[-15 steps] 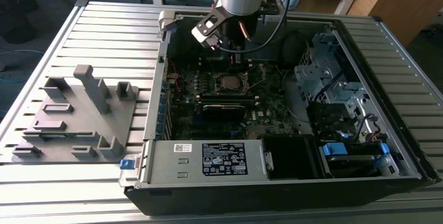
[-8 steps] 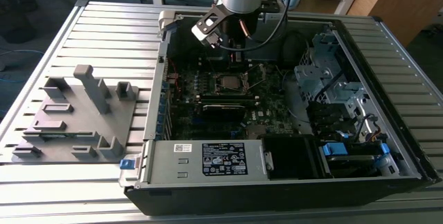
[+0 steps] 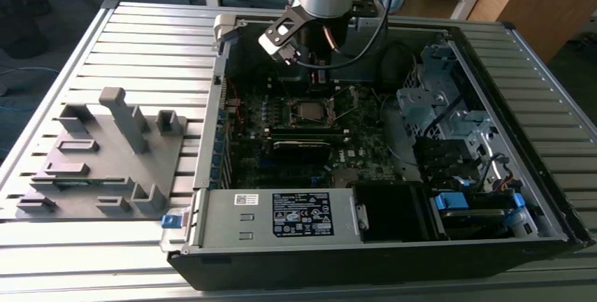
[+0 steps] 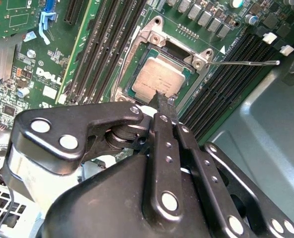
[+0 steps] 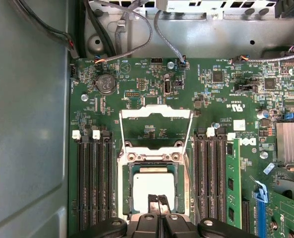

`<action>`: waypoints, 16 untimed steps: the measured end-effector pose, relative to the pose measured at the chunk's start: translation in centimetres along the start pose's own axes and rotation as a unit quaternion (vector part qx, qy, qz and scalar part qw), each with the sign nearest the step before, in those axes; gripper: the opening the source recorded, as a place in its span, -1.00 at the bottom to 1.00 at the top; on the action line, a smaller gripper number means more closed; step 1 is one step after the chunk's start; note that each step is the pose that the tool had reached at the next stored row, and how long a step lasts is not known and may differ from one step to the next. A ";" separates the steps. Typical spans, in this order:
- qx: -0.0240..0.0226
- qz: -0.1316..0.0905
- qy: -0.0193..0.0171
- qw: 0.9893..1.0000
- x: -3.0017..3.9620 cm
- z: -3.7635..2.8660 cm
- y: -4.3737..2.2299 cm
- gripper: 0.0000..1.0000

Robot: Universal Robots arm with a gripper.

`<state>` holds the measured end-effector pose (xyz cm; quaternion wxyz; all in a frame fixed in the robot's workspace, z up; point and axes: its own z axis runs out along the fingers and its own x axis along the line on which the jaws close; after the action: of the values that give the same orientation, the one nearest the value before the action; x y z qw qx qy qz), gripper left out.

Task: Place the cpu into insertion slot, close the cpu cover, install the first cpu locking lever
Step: 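Close the cpu cover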

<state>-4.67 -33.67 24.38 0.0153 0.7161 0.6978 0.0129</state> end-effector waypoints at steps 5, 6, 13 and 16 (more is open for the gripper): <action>0.000 0.000 0.000 1.000 0.01 0.02 0.33 -0.80; 0.000 0.000 0.000 1.000 0.01 0.02 0.33 -0.80; 0.000 0.000 0.000 1.000 0.01 -0.34 0.35 -0.80; 0.000 0.000 0.000 1.000 0.01 -0.44 0.36 -0.80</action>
<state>-4.33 -33.66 24.84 0.0153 0.7161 0.6977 0.0131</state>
